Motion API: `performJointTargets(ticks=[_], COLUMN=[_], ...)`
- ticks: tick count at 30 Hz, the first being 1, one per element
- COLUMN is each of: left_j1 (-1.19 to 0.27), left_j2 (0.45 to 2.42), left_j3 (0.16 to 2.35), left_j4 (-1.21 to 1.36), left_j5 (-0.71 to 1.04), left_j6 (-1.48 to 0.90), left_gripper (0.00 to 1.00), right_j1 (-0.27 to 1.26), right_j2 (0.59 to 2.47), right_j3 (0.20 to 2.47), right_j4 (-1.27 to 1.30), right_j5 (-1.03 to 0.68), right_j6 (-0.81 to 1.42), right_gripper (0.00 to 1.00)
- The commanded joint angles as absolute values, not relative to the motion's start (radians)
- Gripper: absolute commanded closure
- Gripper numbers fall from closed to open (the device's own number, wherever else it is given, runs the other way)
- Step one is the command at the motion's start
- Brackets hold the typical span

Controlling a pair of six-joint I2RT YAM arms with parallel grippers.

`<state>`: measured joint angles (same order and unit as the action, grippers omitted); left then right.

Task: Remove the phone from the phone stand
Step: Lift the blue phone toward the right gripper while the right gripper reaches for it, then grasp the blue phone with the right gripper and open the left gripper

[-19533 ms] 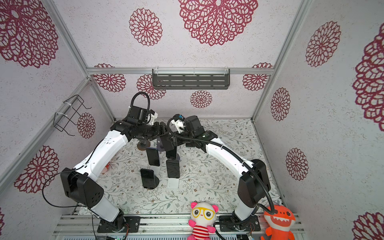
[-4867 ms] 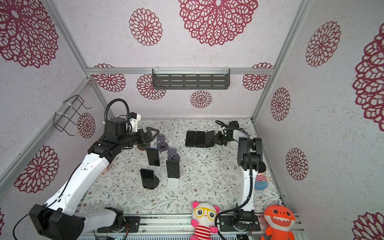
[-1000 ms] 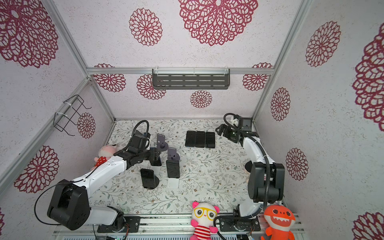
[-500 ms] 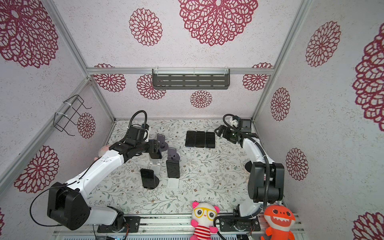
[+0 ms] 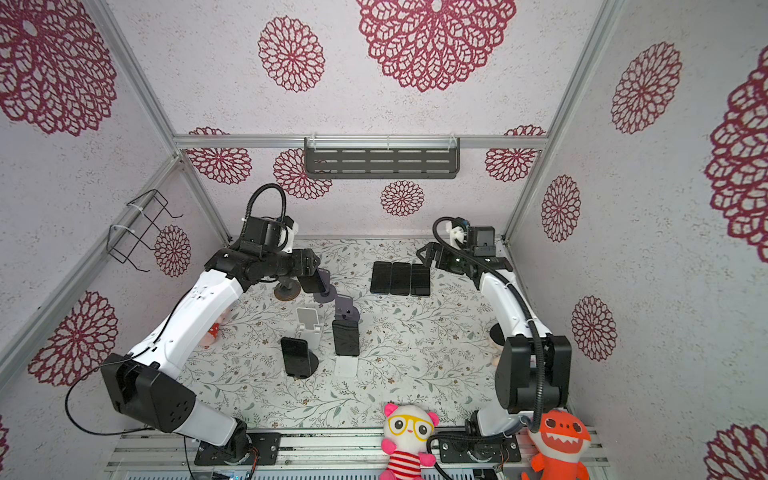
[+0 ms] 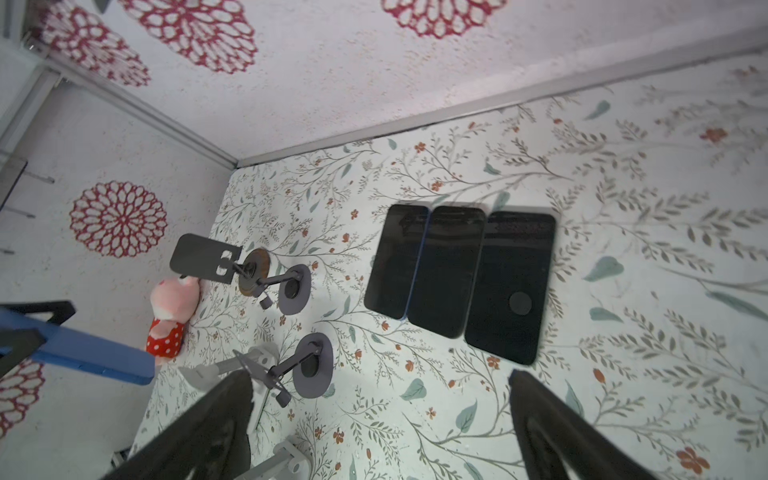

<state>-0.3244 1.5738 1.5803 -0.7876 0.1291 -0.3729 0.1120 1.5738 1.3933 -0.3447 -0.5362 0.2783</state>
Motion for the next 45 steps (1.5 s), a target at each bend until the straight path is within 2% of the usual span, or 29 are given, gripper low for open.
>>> performJointTargets(ticks=[1,9,15,18,21,32,37,43,45], left_j1=[-0.307,-0.307,-0.308,-0.309,-0.309,-0.311,-0.311,-0.311,-0.311], left_j2=[1.604,1.691,1.729,1.729,1.730,1.728,1.727,1.727,1.727], left_j3=[1.648,1.780,1.766,1.739,1.722,1.665,1.649,1.637,1.634], left_j4=[-0.816,-0.852,-0.785,-0.731,-0.701,-0.646,-0.634,-0.612,-0.613], left_j5=[0.198,0.355,0.501,0.541,0.556,0.558,0.555,0.557,0.557], left_j6=[-0.400,-0.465,-0.540,-0.581,-0.599,-0.640,-0.647,-0.657,-0.657], left_gripper=[0.61,0.63,0.66,0.68,0.69,0.69,0.69,0.69,0.69], right_j1=[0.187,0.352,0.452,0.493,0.522,0.572,0.578,0.584,0.584], right_j2=[1.524,1.587,1.660,1.698,1.727,1.746,1.759,1.781,1.791], right_j3=[1.470,1.623,1.704,1.731,1.749,1.657,1.642,1.635,1.640], right_j4=[-0.413,-0.500,-0.520,-0.543,-0.567,-0.414,-0.371,-0.335,-0.335], right_j5=[-0.569,-0.626,-0.607,-0.573,-0.558,-0.608,-0.613,-0.618,-0.621], right_j6=[0.179,0.129,0.104,0.078,0.059,0.075,0.090,0.113,0.114], right_gripper=[0.08,0.27,0.32,0.39,0.46,0.55,0.67,0.69,0.76])
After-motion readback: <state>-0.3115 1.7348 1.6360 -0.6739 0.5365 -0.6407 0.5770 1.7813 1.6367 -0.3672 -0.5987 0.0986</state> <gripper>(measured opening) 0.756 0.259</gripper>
